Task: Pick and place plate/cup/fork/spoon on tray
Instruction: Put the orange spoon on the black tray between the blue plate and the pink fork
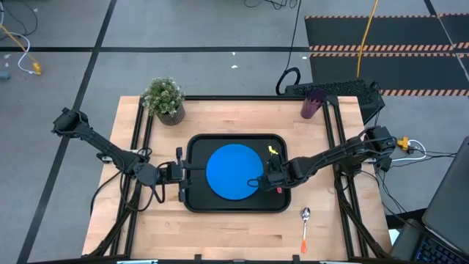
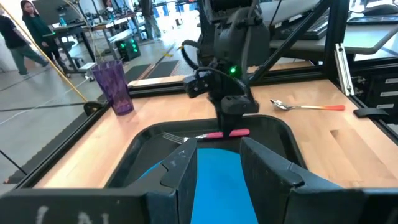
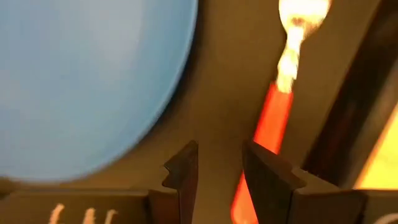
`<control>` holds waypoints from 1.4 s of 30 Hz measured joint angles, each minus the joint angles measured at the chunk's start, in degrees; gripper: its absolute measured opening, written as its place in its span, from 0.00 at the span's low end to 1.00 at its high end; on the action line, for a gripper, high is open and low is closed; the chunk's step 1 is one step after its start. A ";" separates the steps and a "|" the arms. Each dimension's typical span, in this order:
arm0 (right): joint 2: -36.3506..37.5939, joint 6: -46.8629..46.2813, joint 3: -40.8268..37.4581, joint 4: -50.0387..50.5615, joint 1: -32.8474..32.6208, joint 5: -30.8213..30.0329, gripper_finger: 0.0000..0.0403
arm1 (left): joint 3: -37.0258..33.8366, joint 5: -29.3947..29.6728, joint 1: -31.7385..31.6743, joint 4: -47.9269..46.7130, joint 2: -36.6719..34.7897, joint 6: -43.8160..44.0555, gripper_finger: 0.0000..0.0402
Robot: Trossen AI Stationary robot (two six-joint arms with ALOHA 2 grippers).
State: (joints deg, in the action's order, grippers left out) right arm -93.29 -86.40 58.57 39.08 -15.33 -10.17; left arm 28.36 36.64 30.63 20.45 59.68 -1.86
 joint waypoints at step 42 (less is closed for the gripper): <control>-0.09 -47.50 0.00 -0.87 -32.76 19.26 0.29 | 0.00 -0.04 0.00 0.37 -0.02 0.56 0.31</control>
State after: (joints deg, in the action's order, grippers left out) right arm -93.39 -133.89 58.57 38.21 -48.10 9.09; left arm 28.36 36.60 30.63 20.82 59.66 -1.30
